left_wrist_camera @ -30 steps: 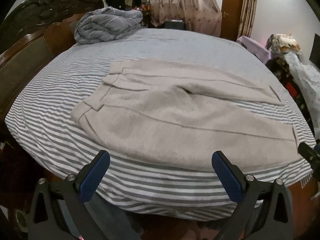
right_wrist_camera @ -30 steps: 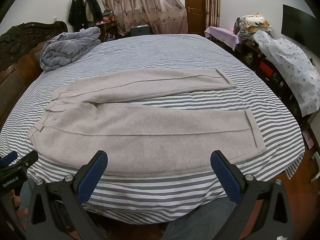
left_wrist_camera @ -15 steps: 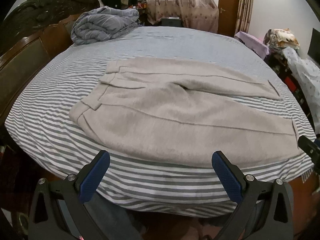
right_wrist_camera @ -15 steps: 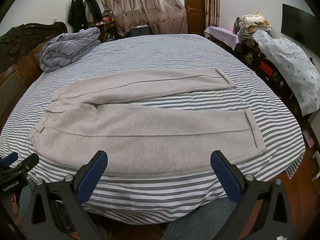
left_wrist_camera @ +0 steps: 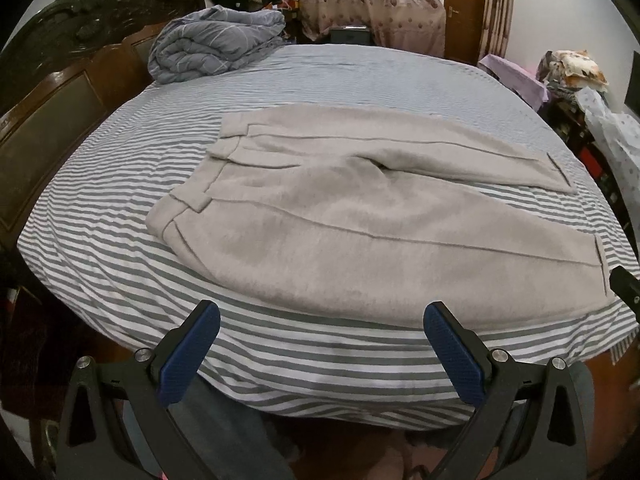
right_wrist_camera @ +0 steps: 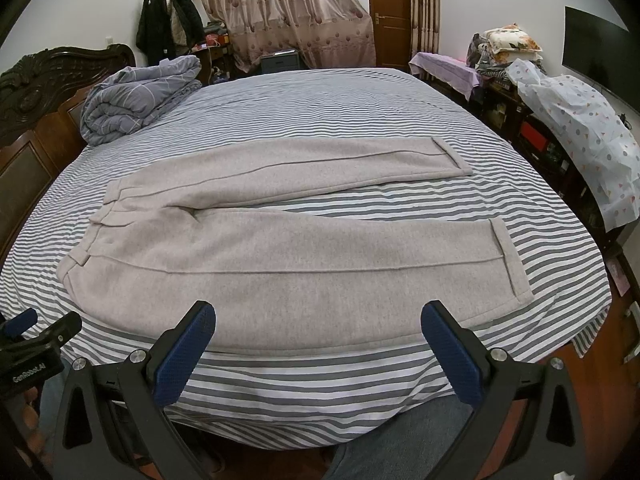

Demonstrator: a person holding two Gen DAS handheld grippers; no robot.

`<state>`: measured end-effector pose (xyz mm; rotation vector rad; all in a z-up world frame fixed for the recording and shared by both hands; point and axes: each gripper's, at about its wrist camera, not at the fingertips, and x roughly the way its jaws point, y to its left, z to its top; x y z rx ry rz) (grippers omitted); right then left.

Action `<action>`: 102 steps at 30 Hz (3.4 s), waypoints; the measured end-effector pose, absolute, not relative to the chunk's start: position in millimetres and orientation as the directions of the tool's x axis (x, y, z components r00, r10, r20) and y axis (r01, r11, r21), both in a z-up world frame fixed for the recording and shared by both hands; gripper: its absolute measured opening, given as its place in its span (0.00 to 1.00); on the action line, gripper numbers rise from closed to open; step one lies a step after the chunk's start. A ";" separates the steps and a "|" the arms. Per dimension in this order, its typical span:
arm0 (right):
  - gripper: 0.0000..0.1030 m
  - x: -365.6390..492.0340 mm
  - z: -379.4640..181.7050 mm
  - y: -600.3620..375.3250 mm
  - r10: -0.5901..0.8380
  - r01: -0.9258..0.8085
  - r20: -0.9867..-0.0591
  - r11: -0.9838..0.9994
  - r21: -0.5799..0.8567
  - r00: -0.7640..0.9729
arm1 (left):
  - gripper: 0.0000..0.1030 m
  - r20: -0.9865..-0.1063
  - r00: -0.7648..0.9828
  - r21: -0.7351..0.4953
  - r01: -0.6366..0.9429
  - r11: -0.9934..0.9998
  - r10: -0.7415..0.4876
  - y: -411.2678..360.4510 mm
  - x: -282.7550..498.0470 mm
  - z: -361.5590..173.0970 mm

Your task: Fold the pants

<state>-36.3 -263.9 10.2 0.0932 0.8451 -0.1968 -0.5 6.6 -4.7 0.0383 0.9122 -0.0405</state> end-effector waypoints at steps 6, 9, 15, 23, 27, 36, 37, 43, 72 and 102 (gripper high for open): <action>0.99 -34.7 11.9 -261.9 -0.137 0.216 -0.754 0.976 0.007 0.643 | 0.98 -0.795 0.607 0.019 0.059 0.998 -0.020 6.6 0.5 -5.8; 0.99 -34.1 11.1 -261.7 -0.132 0.218 -0.756 0.976 0.015 0.641 | 0.98 -0.794 0.607 0.030 0.066 0.997 -0.016 5.4 1.8 -6.9; 0.99 -32.5 7.2 -265.4 -0.131 0.210 -0.764 0.978 0.006 0.631 | 0.98 -0.801 0.598 0.029 0.075 0.997 -0.022 6.9 4.8 -10.7; 0.99 -26.3 -1.7 -268.2 -0.122 0.207 -0.785 0.978 0.009 0.608 | 0.98 -0.804 0.594 0.024 0.069 0.997 -0.022 15.5 18.9 -14.4; 0.99 -16.5 -5.9 -272.4 -0.052 0.179 -0.799 0.981 0.070 0.599 | 0.98 -0.802 0.597 0.028 0.060 0.998 -0.013 27.7 35.0 -14.1; 0.94 48.7 13.0 -264.4 0.040 -0.026 -0.813 0.999 0.031 0.581 | 0.98 -0.764 0.644 0.096 0.060 0.994 0.035 65.0 99.4 6.0; 0.93 61.8 16.8 -264.0 0.059 -0.052 -0.817 0.998 0.035 0.573 | 0.98 -0.762 0.647 0.096 0.060 0.994 0.035 70.0 107.7 7.1; 0.76 133.3 27.7 -258.9 0.106 -0.160 -0.838 0.987 0.023 0.536 | 0.98 -0.770 0.637 0.065 0.013 0.998 0.042 108.6 178.5 4.6; 0.57 481.2 -101.9 -203.1 0.159 -0.530 -0.967 0.847 0.032 0.197 | 0.98 -0.856 0.472 -0.160 0.146 0.976 -0.211 190.3 447.6 -115.5; 0.06 470.4 -60.9 -183.7 0.067 -0.475 -0.885 0.861 -0.182 0.461 | 0.45 -0.753 0.614 -0.278 0.029 0.960 -0.236 212.9 419.1 -75.7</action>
